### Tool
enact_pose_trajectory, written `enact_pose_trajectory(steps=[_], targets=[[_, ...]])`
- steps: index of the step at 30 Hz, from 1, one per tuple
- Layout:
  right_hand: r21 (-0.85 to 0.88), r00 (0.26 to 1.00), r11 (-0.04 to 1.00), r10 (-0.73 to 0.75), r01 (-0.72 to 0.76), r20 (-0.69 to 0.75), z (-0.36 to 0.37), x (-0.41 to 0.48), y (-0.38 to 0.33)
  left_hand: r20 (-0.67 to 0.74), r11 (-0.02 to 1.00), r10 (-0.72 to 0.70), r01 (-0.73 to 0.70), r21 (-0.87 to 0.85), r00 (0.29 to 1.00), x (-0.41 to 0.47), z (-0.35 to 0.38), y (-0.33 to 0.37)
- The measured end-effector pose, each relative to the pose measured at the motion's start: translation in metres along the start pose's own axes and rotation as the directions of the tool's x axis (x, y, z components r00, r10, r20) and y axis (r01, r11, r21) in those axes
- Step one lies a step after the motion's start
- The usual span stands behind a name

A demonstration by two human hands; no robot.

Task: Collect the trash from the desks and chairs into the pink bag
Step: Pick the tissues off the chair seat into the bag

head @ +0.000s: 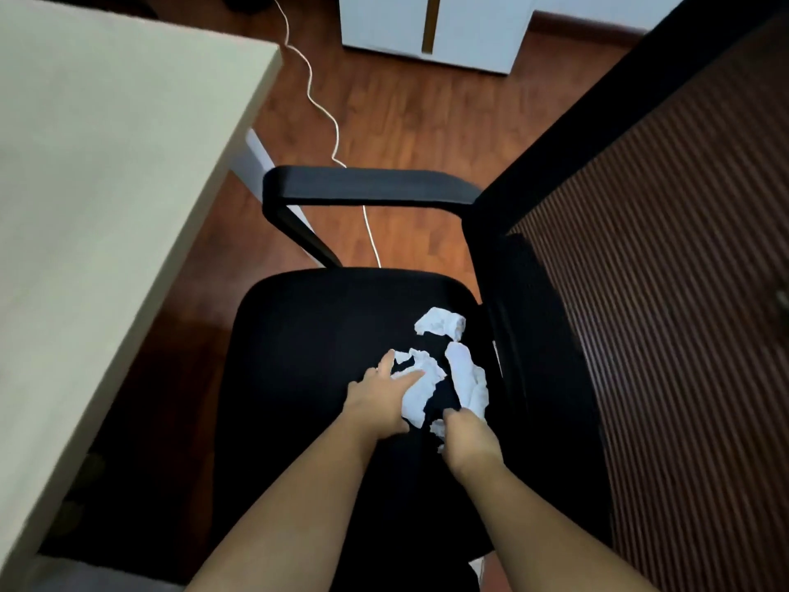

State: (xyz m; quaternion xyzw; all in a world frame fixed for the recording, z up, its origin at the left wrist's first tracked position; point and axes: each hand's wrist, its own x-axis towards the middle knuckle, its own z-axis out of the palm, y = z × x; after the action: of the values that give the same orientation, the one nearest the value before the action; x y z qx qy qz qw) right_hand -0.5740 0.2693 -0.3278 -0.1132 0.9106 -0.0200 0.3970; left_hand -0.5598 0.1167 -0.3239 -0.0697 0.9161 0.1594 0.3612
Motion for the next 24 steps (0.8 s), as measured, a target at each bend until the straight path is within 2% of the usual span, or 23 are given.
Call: enact_pose_trajectory(steps=[3,5,7,10,15,20,22,24], targets=[[0.025,0.998,0.999,0.041,-0.04,-0.043,0.012,0.012,0.002,-0.082,1.0,0.016,-0.017,-0.003,0.997,0.022,0.011,0.006],[0.09,0.993,0.993,0.085,-0.077,-0.081,0.011,0.02,0.0,-0.166,0.994,-0.039,0.022,-0.103,0.985,0.028,0.012,0.005],[0.167,0.974,0.982,0.119,-0.087,-0.191,0.009,0.023,-0.003,-0.172,0.982,-0.105,0.075,-0.174,0.98,0.03,0.006,0.002],[0.209,0.923,0.977,0.118,-0.042,-0.367,0.008,0.027,-0.006,-0.199,0.98,-0.102,0.063,-0.19,0.975,0.038,-0.013,-0.001],[0.471,0.905,0.862,0.337,-0.186,-0.259,0.006,0.045,-0.012,-0.22,0.984,0.064,-0.098,-0.15,0.973,0.071,-0.047,0.012],[0.634,0.887,0.757,0.392,-0.16,-0.244,0.012,0.056,-0.004,-0.079,0.972,0.226,-0.219,0.088,0.971,0.114,-0.047,0.023],[0.687,0.883,0.71,0.412,-0.158,-0.223,0.011,0.06,-0.002,-0.092,0.975,0.218,-0.221,-0.026,0.972,0.126,-0.046,0.025],[0.686,0.894,0.708,0.401,-0.165,-0.198,0.006,0.06,0.0,-0.095,0.992,0.085,-0.093,-0.087,0.992,0.131,-0.047,0.028]])
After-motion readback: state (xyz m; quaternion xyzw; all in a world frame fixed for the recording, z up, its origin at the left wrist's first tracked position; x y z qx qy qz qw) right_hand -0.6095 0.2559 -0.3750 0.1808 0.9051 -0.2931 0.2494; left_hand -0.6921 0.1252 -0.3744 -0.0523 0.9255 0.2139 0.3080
